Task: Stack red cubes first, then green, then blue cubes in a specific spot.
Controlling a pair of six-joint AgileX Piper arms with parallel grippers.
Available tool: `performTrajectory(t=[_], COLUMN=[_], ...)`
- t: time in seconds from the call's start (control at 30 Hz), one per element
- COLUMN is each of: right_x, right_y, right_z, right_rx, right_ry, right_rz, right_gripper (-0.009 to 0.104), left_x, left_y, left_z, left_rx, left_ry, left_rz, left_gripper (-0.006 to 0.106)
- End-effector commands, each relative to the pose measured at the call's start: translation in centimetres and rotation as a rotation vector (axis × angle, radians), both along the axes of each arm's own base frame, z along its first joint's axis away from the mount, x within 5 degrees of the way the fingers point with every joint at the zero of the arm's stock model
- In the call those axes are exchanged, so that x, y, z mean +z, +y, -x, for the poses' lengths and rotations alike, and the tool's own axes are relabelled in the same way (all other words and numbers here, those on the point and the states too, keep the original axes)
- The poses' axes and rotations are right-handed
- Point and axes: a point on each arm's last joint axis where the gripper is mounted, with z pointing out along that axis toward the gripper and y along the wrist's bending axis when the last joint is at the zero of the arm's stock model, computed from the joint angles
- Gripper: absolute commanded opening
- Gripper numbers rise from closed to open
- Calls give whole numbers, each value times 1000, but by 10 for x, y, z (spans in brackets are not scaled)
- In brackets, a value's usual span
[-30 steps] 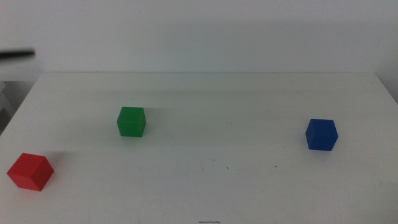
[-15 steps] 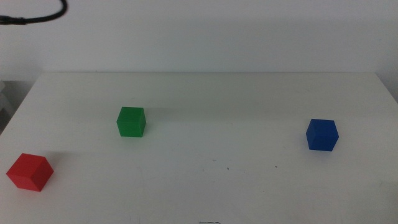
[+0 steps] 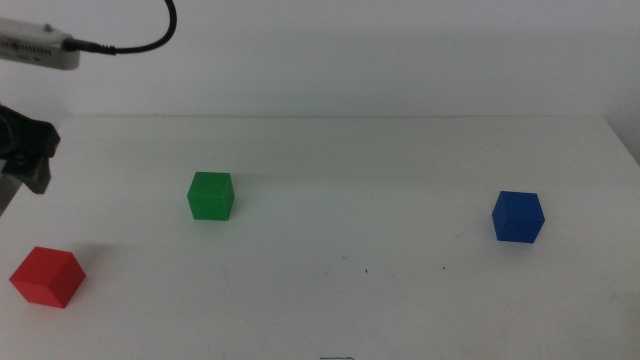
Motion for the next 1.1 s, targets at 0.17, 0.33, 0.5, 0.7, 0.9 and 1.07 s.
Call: performTrajectory(t=[0.17,0.33,0.5,0.7,0.9,1.07], right_x=[9,9,9,9,9,9], right_y=[0,0,0,0,0,0], right_z=[0,0,0,0,0,0], right_rx=[9,9,9,9,9,9], right_ry=[-84,-84,-84,-84,-84,-84], right_rz=[25,25,25,25,25,25], right_gripper=[71,71,71,71,71,71], left_x=[0,-18,-41,-68,-91,-108], left_y=[27,35,39,41,44,45], left_z=[-4,-15,-31,-45,-58,-66], left_rx=[-30,-86,-114,-149,-181,-188], left_ry=[19,77,141,224,260,286], left_rz=[116,104,101,111,113,118], left_gripper=[91,91,91,91,91,91])
